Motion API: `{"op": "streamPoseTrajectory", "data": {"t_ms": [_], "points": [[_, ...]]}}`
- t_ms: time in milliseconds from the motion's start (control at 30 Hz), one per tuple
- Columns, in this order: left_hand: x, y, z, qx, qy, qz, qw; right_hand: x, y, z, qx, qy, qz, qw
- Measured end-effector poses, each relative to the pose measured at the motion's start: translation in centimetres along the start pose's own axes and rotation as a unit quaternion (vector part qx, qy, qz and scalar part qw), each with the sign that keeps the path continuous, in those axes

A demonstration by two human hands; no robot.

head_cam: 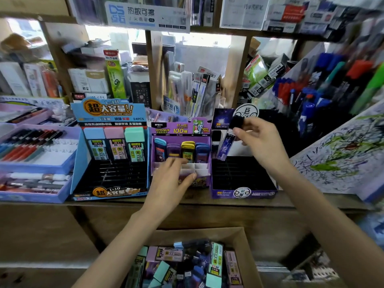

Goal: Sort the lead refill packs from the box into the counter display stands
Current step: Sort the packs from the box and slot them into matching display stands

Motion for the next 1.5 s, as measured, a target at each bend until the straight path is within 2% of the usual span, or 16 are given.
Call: {"op": "streamPoseTrajectory", "data": {"t_ms": [133, 267, 567, 667, 900, 1067, 1167, 1233, 1333, 1400, 1500], "points": [[2.0, 0.3, 0.1, 0.009, 0.026, 0.096, 0.995, -1.5, -3.2, 2.2, 0.015, -0.02, -0.051, 0.998], [2.9, 1.0, -0.6, 0.03, 0.023, 0.152, 0.988, -0.5, -6.3, 3.0, 0.027, 0.006, -0.046, 0.999], [2.9, 1.4, -0.6, 0.043, 0.017, 0.147, 0.988, -0.5, -8.3, 3.5, 0.043, 0.053, -0.024, 0.997], [3.0, 1.6, -0.8, 0.043, 0.005, 0.142, 0.989, -0.4, -8.7, 3.8, 0.056, 0.026, -0.032, 0.998], [3.1, 1.6, -0.7, 0.019, 0.003, 0.127, 0.992, 0.9, -8.7, 4.2, 0.098, -0.011, -0.132, 0.986], [2.1, 1.0, -1.8, 0.047, 0.014, 0.112, 0.992, 1.3, -6.9, 2.7, 0.102, 0.007, -0.315, 0.943], [1.1, 0.9, -4.0, 0.062, -0.015, 0.08, 0.995, 0.8, -5.6, -0.1, 0.061, 0.0, -0.33, 0.942], [1.2, 1.4, -6.1, 0.057, 0.009, 0.062, 0.996, 0.4, -4.7, -2.8, 0.023, 0.009, -0.293, 0.956], [2.9, 3.0, -9.7, 0.033, 0.088, 0.048, 0.994, 0.3, -4.0, -8.2, -0.007, 0.062, -0.256, 0.965], [4.7, 4.1, -12.2, 0.008, 0.141, 0.046, 0.989, 0.5, -4.4, -11.8, 0.004, 0.124, -0.237, 0.963], [7.5, 5.3, -15.7, -0.04, 0.204, 0.033, 0.978, 1.2, -7.1, -16.7, 0.071, 0.216, -0.247, 0.942]]}}
Point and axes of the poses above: each hand's wrist, its own z-axis towards the middle knuckle, its own x-axis out of the palm, y = z × x, the point moved 1 cm from there along z, towards the middle knuckle, and after that the axes turned 14 degrees about z, right-handed, at the moved point
